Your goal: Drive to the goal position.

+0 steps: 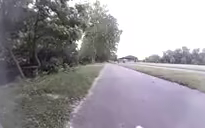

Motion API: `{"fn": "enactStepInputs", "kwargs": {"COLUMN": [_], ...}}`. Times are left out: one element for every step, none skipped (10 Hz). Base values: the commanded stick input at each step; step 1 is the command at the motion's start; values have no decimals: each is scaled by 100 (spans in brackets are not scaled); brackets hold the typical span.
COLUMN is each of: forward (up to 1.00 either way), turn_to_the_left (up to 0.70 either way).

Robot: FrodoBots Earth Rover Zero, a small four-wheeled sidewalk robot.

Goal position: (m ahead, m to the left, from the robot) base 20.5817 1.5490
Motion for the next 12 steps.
{"fn": "enactStepInputs", "kwargs": {"forward": [70, 70, 70, 70, 70, 70, 70, 70, 70, 70, 70, 70], "turn_to_the_left": [-1, -1, -1, -1, -1, -1, -1, -1, -1, -1, -1, -13]}}
